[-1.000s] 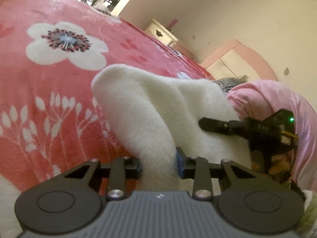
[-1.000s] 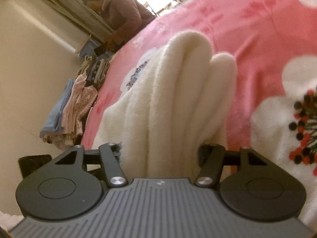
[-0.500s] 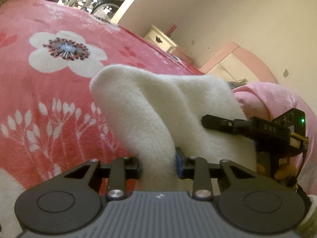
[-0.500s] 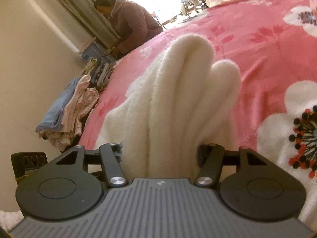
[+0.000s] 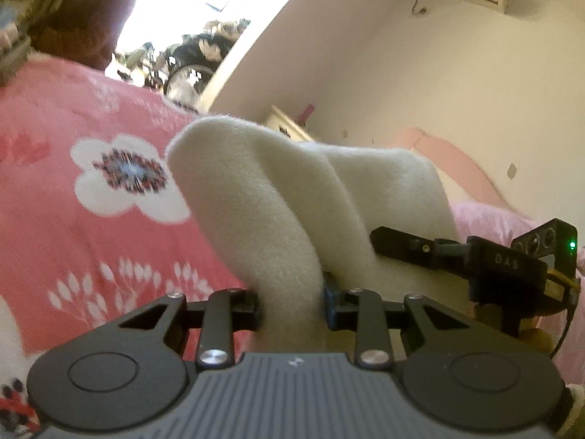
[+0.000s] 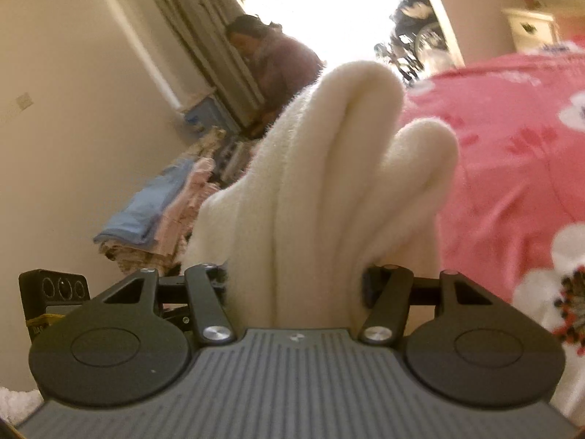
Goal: Fold clothes
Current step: 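Lift the folded sweater with both tools and carry it off the bed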
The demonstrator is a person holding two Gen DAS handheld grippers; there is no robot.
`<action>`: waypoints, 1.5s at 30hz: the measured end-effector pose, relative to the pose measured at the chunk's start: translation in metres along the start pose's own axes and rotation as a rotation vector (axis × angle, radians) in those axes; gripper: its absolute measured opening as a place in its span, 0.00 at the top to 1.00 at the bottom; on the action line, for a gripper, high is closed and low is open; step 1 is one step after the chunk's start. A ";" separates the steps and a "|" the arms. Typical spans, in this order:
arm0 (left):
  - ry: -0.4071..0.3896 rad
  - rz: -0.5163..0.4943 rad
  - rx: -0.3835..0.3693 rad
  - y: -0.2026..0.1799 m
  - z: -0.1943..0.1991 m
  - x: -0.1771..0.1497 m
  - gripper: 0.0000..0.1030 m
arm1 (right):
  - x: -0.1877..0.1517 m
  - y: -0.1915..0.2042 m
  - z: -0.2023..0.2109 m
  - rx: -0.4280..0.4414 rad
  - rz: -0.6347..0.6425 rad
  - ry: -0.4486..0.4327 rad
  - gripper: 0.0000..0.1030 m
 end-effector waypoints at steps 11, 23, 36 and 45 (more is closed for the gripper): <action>-0.188 -0.001 0.027 -0.002 0.071 0.051 0.72 | 0.050 0.070 -0.008 0.099 0.123 -0.102 0.45; -0.377 -0.012 0.124 -0.001 0.167 0.098 0.72 | 0.083 0.136 -0.019 0.221 0.146 -0.201 0.45; -0.555 -0.061 0.295 -0.004 0.302 0.159 0.72 | 0.129 0.238 -0.045 0.383 0.100 -0.211 0.45; -0.568 -0.153 0.419 0.000 0.366 0.235 0.72 | 0.174 0.306 -0.084 0.480 0.012 -0.133 0.45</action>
Point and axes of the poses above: each gripper's, at about its wrist camera, not at the fingertips, and z roughly against the way its jaws point, y to its left, x to its top, the point moved 9 cm from there along -z, roughly the way its jaws point, and after that the axes turned 13 degrees about z, right-handed, at the moved point
